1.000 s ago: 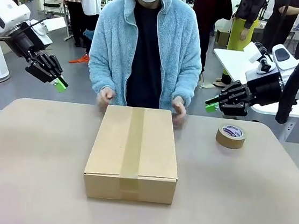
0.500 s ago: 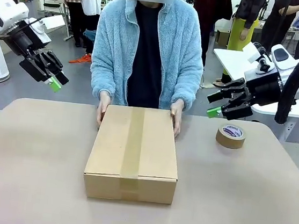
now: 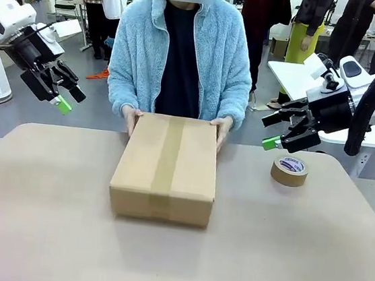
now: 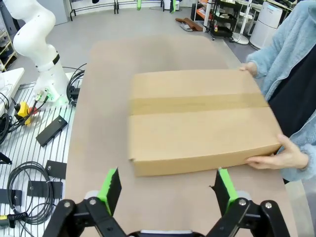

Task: Wrap the clocks to prevent damage.
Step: After the human seals the box with tape, release both hands from the side flaps of the Package Box.

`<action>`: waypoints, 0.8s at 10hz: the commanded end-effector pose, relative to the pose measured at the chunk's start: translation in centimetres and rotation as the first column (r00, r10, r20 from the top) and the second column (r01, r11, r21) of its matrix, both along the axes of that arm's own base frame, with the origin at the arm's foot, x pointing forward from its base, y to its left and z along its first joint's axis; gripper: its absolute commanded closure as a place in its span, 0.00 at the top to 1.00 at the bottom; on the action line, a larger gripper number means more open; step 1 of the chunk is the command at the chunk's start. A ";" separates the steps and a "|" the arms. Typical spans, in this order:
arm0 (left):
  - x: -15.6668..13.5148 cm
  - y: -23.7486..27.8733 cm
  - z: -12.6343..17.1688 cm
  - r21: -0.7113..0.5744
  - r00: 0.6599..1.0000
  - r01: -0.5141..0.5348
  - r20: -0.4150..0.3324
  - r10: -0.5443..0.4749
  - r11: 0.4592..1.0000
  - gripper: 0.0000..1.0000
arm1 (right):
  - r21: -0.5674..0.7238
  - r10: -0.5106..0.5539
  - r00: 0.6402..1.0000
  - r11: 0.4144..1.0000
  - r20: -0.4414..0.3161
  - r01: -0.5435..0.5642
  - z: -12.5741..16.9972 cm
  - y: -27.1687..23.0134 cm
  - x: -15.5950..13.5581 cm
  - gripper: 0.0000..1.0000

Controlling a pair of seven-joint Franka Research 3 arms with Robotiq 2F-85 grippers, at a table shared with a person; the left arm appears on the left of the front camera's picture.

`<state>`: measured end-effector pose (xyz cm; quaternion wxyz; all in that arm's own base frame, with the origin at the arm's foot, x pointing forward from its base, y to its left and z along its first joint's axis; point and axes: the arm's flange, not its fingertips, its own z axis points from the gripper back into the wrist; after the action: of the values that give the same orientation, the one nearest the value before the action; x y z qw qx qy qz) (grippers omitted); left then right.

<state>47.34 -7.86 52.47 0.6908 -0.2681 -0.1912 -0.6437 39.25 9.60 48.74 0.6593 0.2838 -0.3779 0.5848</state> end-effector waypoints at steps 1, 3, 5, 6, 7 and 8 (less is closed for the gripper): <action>0.1 -0.2 0.0 -0.010 1.000 -0.012 -0.020 0.012 1.000 1.00 | -0.006 0.012 1.000 1.000 -0.024 -0.012 0.2 -0.3 0.6 1.00; 0.0 0.0 0.0 0.000 1.000 0.000 0.000 0.000 1.000 1.00 | 0.000 0.000 1.000 1.000 0.000 0.000 0.0 0.0 0.0 1.00; 0.0 0.0 0.0 0.000 1.000 0.000 0.000 0.000 1.000 1.00 | 0.000 0.000 1.000 1.000 0.000 0.000 0.0 0.0 0.0 1.00; 0.0 0.0 0.0 0.000 1.000 0.000 0.000 0.000 1.000 1.00 | 0.000 0.000 1.000 1.000 0.000 0.000 0.0 0.0 0.0 1.00; 0.0 0.0 0.0 0.000 1.000 0.000 0.000 0.000 1.000 1.00 | 0.000 0.000 1.000 1.000 0.000 0.000 0.0 0.0 0.0 1.00; 0.0 0.0 0.0 0.000 1.000 0.000 0.000 0.000 1.000 1.00 | 0.000 0.000 1.000 1.000 0.000 0.000 0.0 0.0 0.0 1.00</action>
<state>47.41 -7.86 52.30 0.6911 -0.2691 -0.1900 -0.6433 39.31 9.52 48.75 0.6593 0.2842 -0.3780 0.5846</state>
